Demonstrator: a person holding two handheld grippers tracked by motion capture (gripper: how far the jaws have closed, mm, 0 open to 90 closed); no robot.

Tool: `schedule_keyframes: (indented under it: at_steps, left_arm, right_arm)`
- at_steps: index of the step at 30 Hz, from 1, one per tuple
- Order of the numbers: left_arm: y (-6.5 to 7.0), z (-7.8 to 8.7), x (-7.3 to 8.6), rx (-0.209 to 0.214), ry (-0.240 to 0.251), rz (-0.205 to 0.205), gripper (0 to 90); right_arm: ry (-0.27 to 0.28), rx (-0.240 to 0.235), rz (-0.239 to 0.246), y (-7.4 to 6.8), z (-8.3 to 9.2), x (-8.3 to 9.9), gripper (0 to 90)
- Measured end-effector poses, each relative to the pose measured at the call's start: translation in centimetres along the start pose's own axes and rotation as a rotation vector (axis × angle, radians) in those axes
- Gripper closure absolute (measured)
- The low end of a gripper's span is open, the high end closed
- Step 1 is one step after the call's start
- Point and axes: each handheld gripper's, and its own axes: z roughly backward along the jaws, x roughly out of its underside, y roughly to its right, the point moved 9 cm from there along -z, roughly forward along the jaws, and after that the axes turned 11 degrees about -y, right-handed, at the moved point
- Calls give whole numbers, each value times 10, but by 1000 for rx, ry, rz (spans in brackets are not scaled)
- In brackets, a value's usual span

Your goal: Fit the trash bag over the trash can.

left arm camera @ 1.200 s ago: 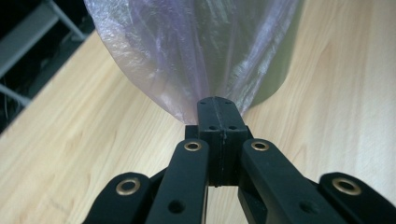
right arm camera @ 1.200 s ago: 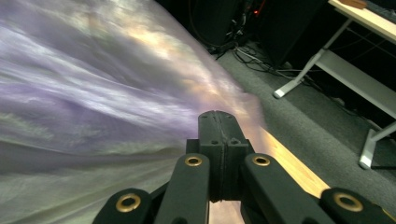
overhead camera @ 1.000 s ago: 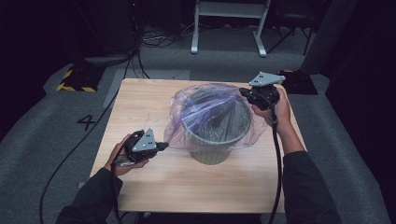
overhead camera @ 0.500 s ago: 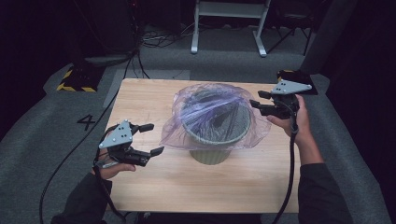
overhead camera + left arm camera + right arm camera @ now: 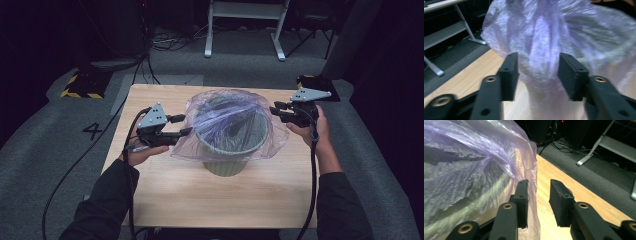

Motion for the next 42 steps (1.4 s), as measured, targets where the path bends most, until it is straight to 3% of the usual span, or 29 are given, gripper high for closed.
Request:
schedule_keyframes:
  at_steps: [4,7,8,12,16,18,20,27,33,37,39,40,41,42]
  left_arm:
    - [-8,-7,-1,8,5,-10,740]
    - [-14,-11,-4,-14,3,-33,885]
    - [-17,-13,-6,-26,14,-31,897]
    - [-27,-15,-10,-37,55,13,899]
    - [-37,-26,-9,-47,40,41,900]
    - [-42,-33,-9,-53,41,66,900]
    - [-46,-40,-7,-31,35,95,900]
    - [-57,-71,5,7,-20,184,900]
    - [-56,-94,14,35,-70,212,900]
    - [-53,-109,28,43,-155,211,900]
    - [-52,-110,32,60,-143,238,900]
    - [-52,-108,34,49,-130,246,899]
    - [-51,-103,35,45,-110,241,888]
    - [-50,-100,36,44,-104,242,810]
  right_arm:
    - [7,-21,-14,1,-8,0,771]
    - [8,-28,-9,-1,-13,-2,853]
    - [6,-29,-7,-2,-14,-2,873]
    - [11,-23,-3,-3,-17,-2,900]
    - [3,-12,-19,0,-22,-1,900]
    - [6,-30,-31,0,-25,0,900]
    - [-11,-32,-39,0,-30,3,900]
    - [-63,-68,-58,-5,-48,16,900]
    - [-79,-100,-49,-15,-59,22,900]
    - [-80,-110,-48,-19,-62,28,900]
    - [-81,-107,-53,-21,-62,31,900]
    - [-81,-98,-58,-20,-61,33,877]
    - [-83,-73,-69,-18,-60,35,767]
    - [-82,-64,-69,-18,-57,37,719]
